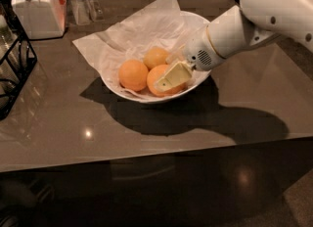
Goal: Pick orange from white bowl
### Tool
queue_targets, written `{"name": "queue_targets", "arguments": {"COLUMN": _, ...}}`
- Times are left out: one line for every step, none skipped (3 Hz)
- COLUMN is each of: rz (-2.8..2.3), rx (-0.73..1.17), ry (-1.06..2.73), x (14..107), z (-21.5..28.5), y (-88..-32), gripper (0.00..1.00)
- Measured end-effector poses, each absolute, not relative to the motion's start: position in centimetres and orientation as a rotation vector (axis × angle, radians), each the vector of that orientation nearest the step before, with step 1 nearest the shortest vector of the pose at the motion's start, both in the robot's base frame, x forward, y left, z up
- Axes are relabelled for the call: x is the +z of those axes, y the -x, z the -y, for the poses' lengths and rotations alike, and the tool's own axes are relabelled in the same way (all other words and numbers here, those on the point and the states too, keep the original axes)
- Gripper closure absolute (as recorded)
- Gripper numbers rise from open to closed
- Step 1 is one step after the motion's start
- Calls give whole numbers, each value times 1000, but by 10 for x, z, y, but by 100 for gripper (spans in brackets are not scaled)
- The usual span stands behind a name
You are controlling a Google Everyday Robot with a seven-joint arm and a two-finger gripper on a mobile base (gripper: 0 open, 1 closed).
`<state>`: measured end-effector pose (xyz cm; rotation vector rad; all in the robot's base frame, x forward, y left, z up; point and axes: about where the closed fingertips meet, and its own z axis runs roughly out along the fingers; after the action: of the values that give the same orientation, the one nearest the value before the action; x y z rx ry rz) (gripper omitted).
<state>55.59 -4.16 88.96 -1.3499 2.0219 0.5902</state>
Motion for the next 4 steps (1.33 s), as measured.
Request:
{"name": "queue_targets", "arguments": {"rz": -2050, "rx": 601, "ry": 1340, "x": 884, "z": 46, "y": -557, "gripper": 34}}
{"name": "queue_targets", "arguments": {"rz": -2085, "rx": 616, "ry": 1334, "x": 877, "z": 51, "y": -558, "gripper": 33}}
{"name": "queue_targets", "arguments": {"rz": -2085, "rx": 616, "ry": 1334, "x": 881, "z": 51, "y": -558, "gripper": 33}}
{"name": "queue_targets", "arguments": {"rz": -2101, "rx": 617, "ry": 1340, "x": 878, "z": 52, "y": -559, "gripper": 48}}
